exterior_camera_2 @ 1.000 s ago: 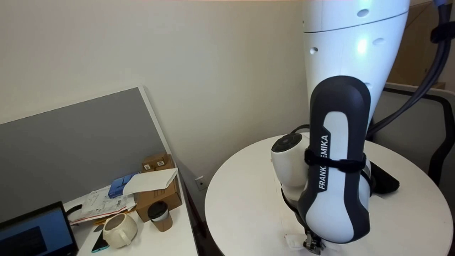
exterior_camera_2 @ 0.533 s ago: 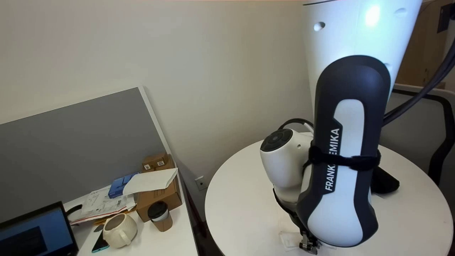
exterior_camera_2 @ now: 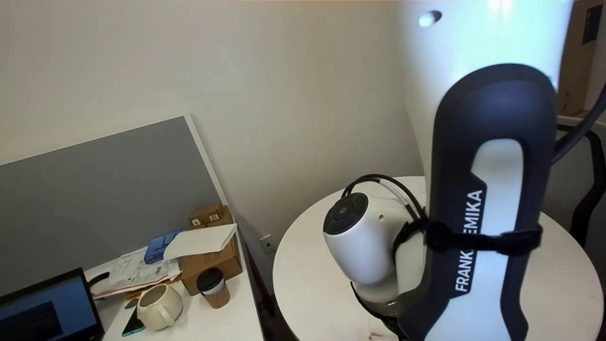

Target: Fold the red and white towel in half twice from left to right

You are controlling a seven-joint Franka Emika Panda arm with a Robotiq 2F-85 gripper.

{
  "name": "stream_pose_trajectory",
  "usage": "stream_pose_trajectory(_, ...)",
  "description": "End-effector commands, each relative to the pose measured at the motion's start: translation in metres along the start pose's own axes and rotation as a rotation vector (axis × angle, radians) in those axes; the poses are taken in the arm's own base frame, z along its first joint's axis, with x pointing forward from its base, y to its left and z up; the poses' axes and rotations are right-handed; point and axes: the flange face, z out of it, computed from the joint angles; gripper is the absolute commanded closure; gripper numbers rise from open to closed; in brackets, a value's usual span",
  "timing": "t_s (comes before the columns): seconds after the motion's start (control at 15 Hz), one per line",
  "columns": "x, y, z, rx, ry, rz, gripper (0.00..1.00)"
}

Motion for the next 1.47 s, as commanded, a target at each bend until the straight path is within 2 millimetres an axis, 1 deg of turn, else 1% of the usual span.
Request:
stream_pose_trajectory(0.0,-0.005,-0.009,-0.033,-0.047,0.029,-0.006,0.9)
stream_pose_trajectory(0.27,-0.006,-0.002,-0.07,-0.076,0.077,0.02,0.9)
stream_pose_trajectory(0.4,-0.005,-0.002,-0.087,-0.118,0.081,0.017,0.9)
stream_pose_trajectory(0.53,-0.004,-0.009,-0.1,-0.146,0.082,-0.001,0.9)
stream_pose_trajectory(0.67,-0.002,-0.02,-0.11,-0.167,0.078,-0.023,0.9)
stream_pose_trajectory(0.8,0.001,-0.032,-0.118,-0.182,0.071,-0.054,0.9)
stream_pose_trajectory(0.93,0.003,-0.04,-0.126,-0.194,0.076,-0.071,0.9)
stream_pose_trajectory(1.07,0.005,-0.033,-0.139,-0.188,0.098,-0.045,0.9)
stream_pose_trajectory(1.13,0.005,-0.023,-0.147,-0.178,0.115,-0.014,0.9)
stream_pose_trajectory(1.27,0.001,-0.001,-0.164,-0.166,0.141,0.058,0.9)
stream_pose_trajectory(1.4,-0.006,0.029,-0.184,-0.154,0.165,0.14,0.9)
